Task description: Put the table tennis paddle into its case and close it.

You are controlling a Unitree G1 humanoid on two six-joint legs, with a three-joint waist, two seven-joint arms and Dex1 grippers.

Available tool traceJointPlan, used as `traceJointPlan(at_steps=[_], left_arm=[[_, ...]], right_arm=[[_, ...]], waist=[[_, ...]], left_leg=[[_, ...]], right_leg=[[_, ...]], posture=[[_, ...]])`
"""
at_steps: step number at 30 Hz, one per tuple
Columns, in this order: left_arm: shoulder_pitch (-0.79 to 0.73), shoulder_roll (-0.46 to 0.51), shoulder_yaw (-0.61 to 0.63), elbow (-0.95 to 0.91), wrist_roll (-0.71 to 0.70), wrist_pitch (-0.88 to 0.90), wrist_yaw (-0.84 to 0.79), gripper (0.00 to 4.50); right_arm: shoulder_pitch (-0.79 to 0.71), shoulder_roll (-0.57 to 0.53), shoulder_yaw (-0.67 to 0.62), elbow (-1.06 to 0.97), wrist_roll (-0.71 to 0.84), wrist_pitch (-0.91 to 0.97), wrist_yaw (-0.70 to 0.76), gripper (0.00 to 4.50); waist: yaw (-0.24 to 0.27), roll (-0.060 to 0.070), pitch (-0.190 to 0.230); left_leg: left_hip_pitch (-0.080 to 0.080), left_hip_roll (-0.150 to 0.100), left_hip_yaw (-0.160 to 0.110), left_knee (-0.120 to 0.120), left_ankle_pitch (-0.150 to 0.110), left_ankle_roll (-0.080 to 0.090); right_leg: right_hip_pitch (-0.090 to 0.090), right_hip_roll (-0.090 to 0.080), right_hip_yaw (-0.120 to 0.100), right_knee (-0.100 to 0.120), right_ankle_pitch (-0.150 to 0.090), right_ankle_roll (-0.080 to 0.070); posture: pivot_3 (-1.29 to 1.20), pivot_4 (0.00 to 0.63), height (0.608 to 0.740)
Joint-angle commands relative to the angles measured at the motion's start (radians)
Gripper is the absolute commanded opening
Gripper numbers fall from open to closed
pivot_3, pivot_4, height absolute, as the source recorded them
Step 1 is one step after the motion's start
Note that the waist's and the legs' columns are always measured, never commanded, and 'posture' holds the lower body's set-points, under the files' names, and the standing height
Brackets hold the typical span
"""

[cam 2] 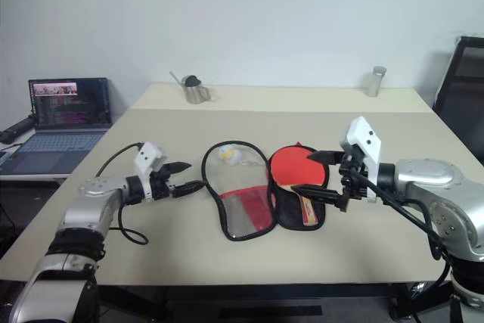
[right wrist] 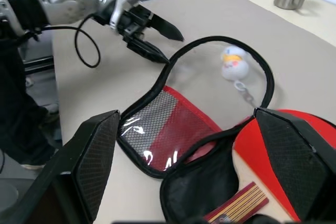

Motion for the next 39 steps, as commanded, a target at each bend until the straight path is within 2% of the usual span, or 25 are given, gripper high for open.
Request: traceJointPlan(at_steps=[1,8,12,17,23,31,35,39], left_arm=[[-0.041,0.022,-0.02,0.062,0.052,-0.08,-0.017,4.5],[-0.052,0.057,-0.031,0.101,0.065,-0.09,-0.123,4.5],[-0.052,0.022,-0.037,0.109,0.073,-0.1,-0.114,4.5],[-0.085,-0.073,-0.032,0.148,0.076,-0.106,-0.061,4.5],[-0.202,-0.199,-0.063,0.253,0.11,-0.169,-0.045,4.5],[-0.346,-0.35,-0.09,0.214,0.068,-0.182,-0.205,4.5],[-0.397,-0.45,-0.095,0.234,0.067,-0.184,-0.22,4.5],[-0.424,-0.503,-0.103,0.284,0.091,-0.221,-0.19,4.5]], right_arm=[[-0.009,-0.022,-0.034,-0.033,0.045,0.002,-0.008,4.48],[0.016,-0.052,-0.054,-0.049,0.084,0.002,-0.032,4.48],[0.017,-0.061,-0.048,-0.049,0.096,-0.004,-0.037,4.48],[0.011,-0.07,-0.034,-0.04,0.104,-0.013,-0.039,4.48],[-0.006,-0.077,-0.017,-0.031,0.099,-0.023,-0.029,4.48],[0.012,-0.141,-0.066,-0.018,0.087,-0.036,-0.022,4.48],[0.026,-0.199,-0.111,0.025,0.061,-0.054,-0.013,4.48],[0.053,-0.235,-0.132,0.037,0.055,-0.058,-0.011,4.48]], waist=[[0.0,0.0,0.0],[0.0,0.0,0.0],[0.002,-0.001,0.0],[0.005,-0.001,0.001],[0.012,-0.002,0.001],[0.018,-0.003,0.001],[0.024,-0.003,0.002],[0.022,-0.003,0.002]], left_leg=[[0.0,0.0,0.0,0.0,0.0,0.0],[-0.001,0.0,0.0,0.0,0.0,0.0],[-0.001,0.0,0.0,0.0,0.0,0.0],[-0.001,0.0,-0.001,0.001,0.0,0.0],[-0.002,0.0,-0.001,0.001,0.0,0.0],[-0.003,-0.001,0.0,0.002,0.0,0.0],[-0.003,-0.001,0.0,0.002,0.0,0.001],[-0.003,-0.001,0.0,0.002,0.0,0.001]], right_leg=[[0.0,0.0,0.0,0.0,0.0,0.0],[0.0,0.0,0.0,-0.001,0.0,0.0],[0.0,0.0,0.0,-0.001,0.0,0.0],[0.0,0.0,-0.001,-0.001,0.0,0.0],[0.0,0.0,-0.001,-0.001,0.0,0.0],[0.0,0.0,-0.001,-0.002,0.0,0.0],[0.0,0.0,-0.001,-0.002,0.0,0.0],[0.0,0.0,-0.001,-0.002,0.0,0.0]], posture=[[0.0,0.15,0.74],[0.0,0.15,0.74],[0.0,0.15,0.74],[0.0,0.15,0.74],[0.0,0.15,0.74],[0.0,0.15,0.74],[0.0,0.15,0.74],[0.0,0.15,0.74]])
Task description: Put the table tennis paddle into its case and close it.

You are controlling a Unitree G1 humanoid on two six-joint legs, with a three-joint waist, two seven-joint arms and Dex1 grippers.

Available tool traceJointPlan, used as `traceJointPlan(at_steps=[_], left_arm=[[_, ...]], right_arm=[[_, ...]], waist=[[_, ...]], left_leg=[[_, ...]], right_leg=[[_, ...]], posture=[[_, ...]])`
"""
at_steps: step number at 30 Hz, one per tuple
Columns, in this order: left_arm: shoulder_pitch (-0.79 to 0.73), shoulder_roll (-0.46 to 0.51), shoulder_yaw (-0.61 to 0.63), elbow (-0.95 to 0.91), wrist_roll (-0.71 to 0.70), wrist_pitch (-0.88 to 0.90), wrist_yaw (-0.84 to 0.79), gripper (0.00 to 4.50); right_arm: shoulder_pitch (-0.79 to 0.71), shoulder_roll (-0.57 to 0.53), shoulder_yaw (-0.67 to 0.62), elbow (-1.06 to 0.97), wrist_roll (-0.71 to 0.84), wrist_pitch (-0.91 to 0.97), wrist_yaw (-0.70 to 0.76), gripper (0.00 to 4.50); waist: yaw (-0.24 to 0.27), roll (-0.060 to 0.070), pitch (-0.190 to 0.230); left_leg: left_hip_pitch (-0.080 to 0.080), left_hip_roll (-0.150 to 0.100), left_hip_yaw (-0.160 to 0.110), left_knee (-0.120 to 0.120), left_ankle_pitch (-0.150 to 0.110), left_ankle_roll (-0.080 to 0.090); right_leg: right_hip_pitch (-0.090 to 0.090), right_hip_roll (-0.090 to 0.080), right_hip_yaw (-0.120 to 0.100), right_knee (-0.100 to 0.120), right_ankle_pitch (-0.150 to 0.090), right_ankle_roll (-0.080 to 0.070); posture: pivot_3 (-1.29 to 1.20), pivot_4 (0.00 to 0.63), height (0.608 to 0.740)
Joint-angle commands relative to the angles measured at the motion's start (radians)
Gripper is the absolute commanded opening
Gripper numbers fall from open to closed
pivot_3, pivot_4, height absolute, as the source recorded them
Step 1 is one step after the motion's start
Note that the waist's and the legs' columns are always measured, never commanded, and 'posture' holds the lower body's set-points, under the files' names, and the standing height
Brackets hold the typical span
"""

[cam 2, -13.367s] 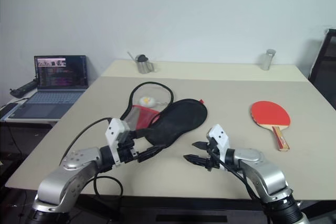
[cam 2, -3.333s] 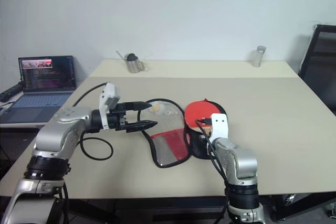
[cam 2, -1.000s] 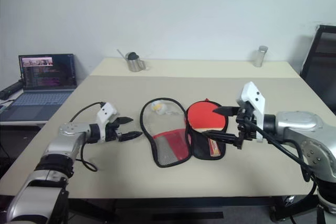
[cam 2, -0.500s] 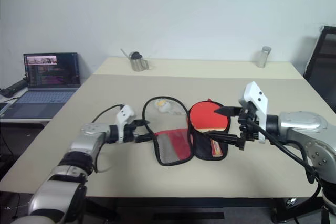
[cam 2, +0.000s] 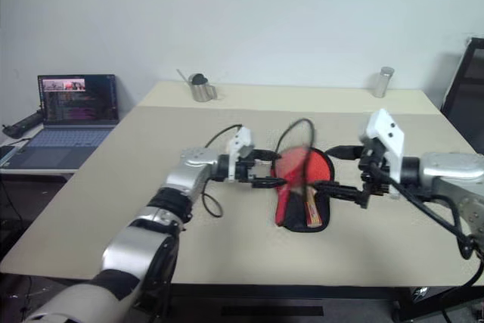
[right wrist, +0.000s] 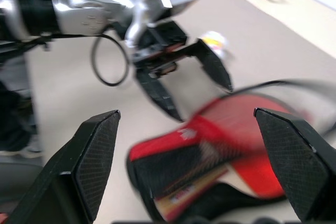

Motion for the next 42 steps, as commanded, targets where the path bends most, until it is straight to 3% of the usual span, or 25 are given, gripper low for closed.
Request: traceJointPlan(at_steps=[1,5,16,26,33,42], left_arm=[[-0.038,-0.014,0.004,0.029,0.009,-0.042,0.031,4.5],[-0.039,-0.011,0.013,0.054,0.009,-0.062,0.04,4.5],[0.07,0.187,0.052,-0.104,-0.019,-0.039,-0.029,4.5],[0.225,0.299,0.079,-0.477,-0.098,0.147,0.006,4.5],[0.256,0.309,0.071,-0.571,-0.116,0.213,0.043,4.5],[0.245,0.307,0.064,-0.576,-0.117,0.225,0.059,4.5]], right_arm=[[0.017,-0.021,-0.048,-0.014,-0.003,-0.022,0.002,4.48],[0.037,-0.005,-0.057,-0.022,0.002,-0.007,-0.039,4.48],[0.036,0.216,-0.038,0.104,0.055,0.125,-0.259,4.48],[-0.002,0.363,0.132,0.363,-0.218,0.037,-0.427,4.48],[-0.054,0.458,0.17,0.473,-0.304,-0.014,-0.436,4.48],[-0.059,0.492,0.214,0.536,-0.368,-0.035,-0.393,4.48]], waist=[[-0.003,0.0,0.0],[-0.005,0.0,0.0],[-0.003,0.0,0.0],[-0.001,0.0,0.0],[-0.002,0.0,0.0],[-0.003,0.0,0.0]], left_leg=[[0.0,0.0,0.0,0.0,0.0,0.0],[0.001,0.001,0.0,0.0,0.0,0.0],[0.001,0.001,0.0,0.0,0.0,0.0],[0.001,0.001,0.0,0.001,0.0,0.0],[0.001,0.001,0.001,0.001,0.0,0.0],[0.001,0.001,0.001,0.001,0.0,0.0]], right_leg=[[0.0,0.0,0.001,0.0,0.0,0.0],[0.0,0.001,0.001,0.001,0.0,0.0],[0.0,0.001,0.001,0.001,0.0,0.0],[0.0,0.0,0.001,0.002,0.0,0.0],[0.0,0.001,0.002,0.003,0.0,0.0],[0.0,0.001,0.002,0.003,0.0,0.0]], posture=[[0.0,0.15,0.74],[0.0,0.15,0.74],[0.0,0.15,0.74],[0.0,0.15,0.74],[0.0,0.15,0.74],[0.0,0.15,0.74]])
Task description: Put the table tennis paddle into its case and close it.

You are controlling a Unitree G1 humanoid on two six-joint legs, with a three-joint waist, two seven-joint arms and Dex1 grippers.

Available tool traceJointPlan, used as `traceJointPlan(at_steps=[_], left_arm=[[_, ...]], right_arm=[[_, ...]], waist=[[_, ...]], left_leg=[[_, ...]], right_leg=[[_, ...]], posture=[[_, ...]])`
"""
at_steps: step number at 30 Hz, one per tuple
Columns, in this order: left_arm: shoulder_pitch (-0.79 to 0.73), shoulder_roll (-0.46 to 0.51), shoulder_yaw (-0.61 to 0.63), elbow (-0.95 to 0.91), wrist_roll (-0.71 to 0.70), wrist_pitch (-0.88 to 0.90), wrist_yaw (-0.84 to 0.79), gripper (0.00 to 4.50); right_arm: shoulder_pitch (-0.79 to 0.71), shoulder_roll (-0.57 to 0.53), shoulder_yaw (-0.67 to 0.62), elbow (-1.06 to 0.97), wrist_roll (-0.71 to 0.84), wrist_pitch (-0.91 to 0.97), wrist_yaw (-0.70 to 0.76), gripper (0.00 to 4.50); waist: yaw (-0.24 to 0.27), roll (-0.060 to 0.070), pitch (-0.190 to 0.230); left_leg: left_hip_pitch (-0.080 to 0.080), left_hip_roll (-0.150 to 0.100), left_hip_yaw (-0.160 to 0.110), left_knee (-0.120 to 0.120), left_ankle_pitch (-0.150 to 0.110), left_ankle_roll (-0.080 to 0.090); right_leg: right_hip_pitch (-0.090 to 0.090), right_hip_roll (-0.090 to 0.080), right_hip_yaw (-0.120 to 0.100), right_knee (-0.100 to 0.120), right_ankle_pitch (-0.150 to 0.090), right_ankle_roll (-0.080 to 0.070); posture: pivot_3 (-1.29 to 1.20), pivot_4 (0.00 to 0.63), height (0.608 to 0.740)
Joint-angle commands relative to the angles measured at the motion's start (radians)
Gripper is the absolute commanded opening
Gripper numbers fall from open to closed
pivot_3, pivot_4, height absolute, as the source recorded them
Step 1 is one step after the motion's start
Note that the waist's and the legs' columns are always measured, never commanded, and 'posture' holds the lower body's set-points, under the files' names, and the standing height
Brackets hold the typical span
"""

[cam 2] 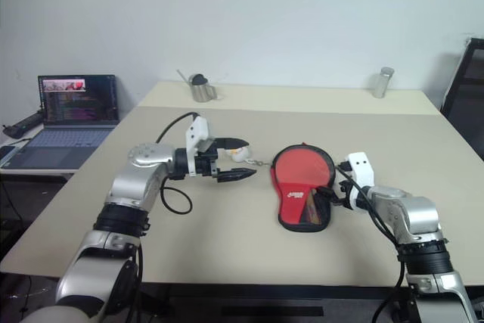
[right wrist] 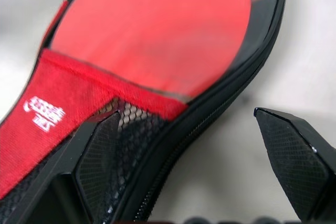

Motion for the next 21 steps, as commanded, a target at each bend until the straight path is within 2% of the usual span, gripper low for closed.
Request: traceJointPlan(at_steps=[1,9,10,13,21], left_arm=[[-0.014,0.006,0.001,-0.037,-0.018,0.0,0.008,4.5],[-0.015,0.006,-0.001,-0.036,-0.021,-0.003,0.014,4.5],[-0.015,0.006,-0.001,-0.036,-0.021,-0.004,0.014,4.5],[-0.016,0.007,-0.003,-0.035,-0.02,-0.006,0.017,4.5],[-0.011,0.02,-0.006,-0.037,-0.021,-0.01,0.02,4.5]], right_arm=[[-0.01,0.003,0.003,-0.007,-0.019,-0.024,0.026,4.48],[-0.001,0.024,0.023,-0.001,-0.043,-0.012,0.057,4.48],[-0.002,0.031,0.027,0.003,-0.046,-0.008,0.058,4.31],[-0.005,0.052,0.04,0.022,-0.056,0.0,0.057,3.55],[0.002,0.087,0.068,0.039,-0.078,0.011,0.066,0.87]], waist=[[0.0,0.0,0.0],[-0.001,0.0,0.0],[-0.002,0.0,0.0],[-0.006,0.0,0.0],[-0.022,0.0,-0.001]], left_leg=[[0.0,0.0,0.0,0.0,0.0,0.0],[0.001,0.0,0.0,0.0,0.0,0.0],[0.001,0.0,0.0,0.0,0.0,0.0],[0.002,0.0,0.001,0.0,0.0,0.0],[0.004,0.0,0.001,0.002,0.0,0.0]], right_leg=[[0.0,0.0,0.0,0.0,0.0,0.0],[0.0,0.0,0.0,0.001,0.0,0.0],[0.0,0.0,0.0,0.001,0.0,0.0],[0.0,0.0,0.001,0.002,0.0,0.0],[0.001,0.0,0.001,0.008,0.0,0.0]], posture=[[0.0,0.15,0.74],[0.0,0.15,0.74],[0.0,0.15,0.74],[0.0,0.15,0.74],[0.0,0.15,0.74]])
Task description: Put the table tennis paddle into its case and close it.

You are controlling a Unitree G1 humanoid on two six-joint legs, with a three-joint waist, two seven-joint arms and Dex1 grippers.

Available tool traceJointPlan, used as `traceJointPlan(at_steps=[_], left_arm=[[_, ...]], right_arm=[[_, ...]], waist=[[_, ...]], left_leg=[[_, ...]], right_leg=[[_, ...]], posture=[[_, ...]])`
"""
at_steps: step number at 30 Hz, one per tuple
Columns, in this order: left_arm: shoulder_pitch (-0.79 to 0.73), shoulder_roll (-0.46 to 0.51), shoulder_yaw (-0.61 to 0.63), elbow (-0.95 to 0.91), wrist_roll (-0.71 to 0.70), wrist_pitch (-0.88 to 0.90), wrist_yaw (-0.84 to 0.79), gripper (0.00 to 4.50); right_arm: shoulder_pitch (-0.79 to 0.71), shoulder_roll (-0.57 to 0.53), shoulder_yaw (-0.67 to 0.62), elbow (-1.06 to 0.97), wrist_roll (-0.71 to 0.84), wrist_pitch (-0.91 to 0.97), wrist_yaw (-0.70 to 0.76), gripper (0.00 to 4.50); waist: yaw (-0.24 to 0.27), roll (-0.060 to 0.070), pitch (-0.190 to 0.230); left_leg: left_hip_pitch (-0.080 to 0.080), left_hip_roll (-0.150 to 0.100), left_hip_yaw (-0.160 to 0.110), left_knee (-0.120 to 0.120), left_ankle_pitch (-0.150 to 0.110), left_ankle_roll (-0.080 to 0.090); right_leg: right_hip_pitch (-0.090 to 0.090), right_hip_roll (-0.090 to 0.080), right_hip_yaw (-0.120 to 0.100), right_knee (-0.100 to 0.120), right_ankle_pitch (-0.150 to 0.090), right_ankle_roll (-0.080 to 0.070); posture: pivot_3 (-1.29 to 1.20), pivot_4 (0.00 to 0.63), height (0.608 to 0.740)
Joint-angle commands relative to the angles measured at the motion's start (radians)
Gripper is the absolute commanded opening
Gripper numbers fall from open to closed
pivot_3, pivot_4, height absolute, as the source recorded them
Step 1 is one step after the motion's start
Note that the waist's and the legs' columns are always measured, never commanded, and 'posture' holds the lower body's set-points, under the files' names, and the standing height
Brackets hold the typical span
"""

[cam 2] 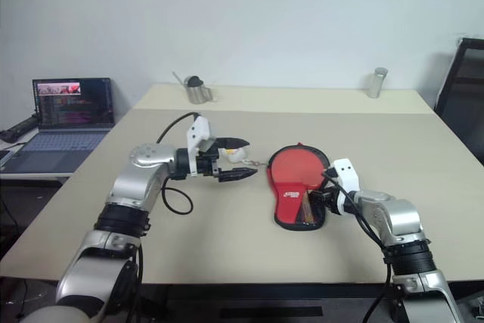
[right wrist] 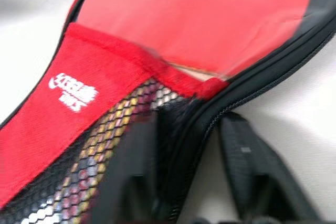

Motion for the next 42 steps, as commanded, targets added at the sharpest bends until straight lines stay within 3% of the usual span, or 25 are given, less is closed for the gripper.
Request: traceJointPlan(at_steps=[1,3,4,16,29,42], left_arm=[[-0.008,0.022,0.008,-0.037,-0.013,-0.01,0.0,4.5],[0.004,0.032,0.01,-0.046,-0.017,-0.001,-0.005,4.5],[0.009,0.037,0.011,-0.051,-0.02,0.004,-0.008,4.5],[0.26,0.253,0.065,-0.24,-0.143,0.15,-0.14,4.5],[0.432,0.305,0.095,-0.452,-0.241,0.222,-0.141,4.5],[0.542,0.363,0.106,-0.574,-0.323,0.255,-0.161,4.5]], right_arm=[[0.01,0.019,0.027,0.026,-0.021,0.018,-0.001,0.61],[0.011,0.032,0.024,0.029,-0.021,0.02,-0.006,0.04],[0.011,0.038,0.022,0.029,-0.02,0.022,-0.007,0.01],[-0.057,0.157,0.041,0.037,-0.022,0.006,0.001,0.01],[-0.072,0.258,0.122,-0.003,-0.038,0.006,0.041,0.01],[0.134,0.377,0.041,-0.425,0.023,0.348,-0.149,0.01]], waist=[[-0.004,0.0,0.0],[-0.006,0.0,0.0],[-0.007,0.0,-0.001],[-0.034,0.0,-0.002],[-0.054,0.0,-0.002],[-0.042,0.0,-0.001]], left_leg=[[0.0,0.0,0.0,0.0,0.0,0.0],[0.001,0.0,0.0,0.001,0.0,0.0],[0.001,0.0,0.0,0.001,0.0,0.0],[0.003,0.001,0.0,0.0,0.0,0.0],[0.006,0.004,0.0,-0.004,0.001,-0.001],[0.006,0.004,0.0,-0.005,0.0,-0.001]], right_leg=[[0.0,0.0,0.0,0.001,0.0,0.0],[0.0,0.0,0.0,0.002,0.0,0.0],[0.0,0.0,0.0,0.002,0.0,0.0],[0.0,0.001,0.001,0.004,0.0,0.0],[0.0,0.003,0.002,0.005,0.0,-0.001],[-0.001,0.002,0.002,0.003,-0.001,-0.002]], posture=[[0.0,0.15,0.74],[0.0,0.15,0.74],[0.0,0.15,0.74],[0.0,0.15,0.74],[0.0,0.15,0.74],[0.0,0.15,0.74]])
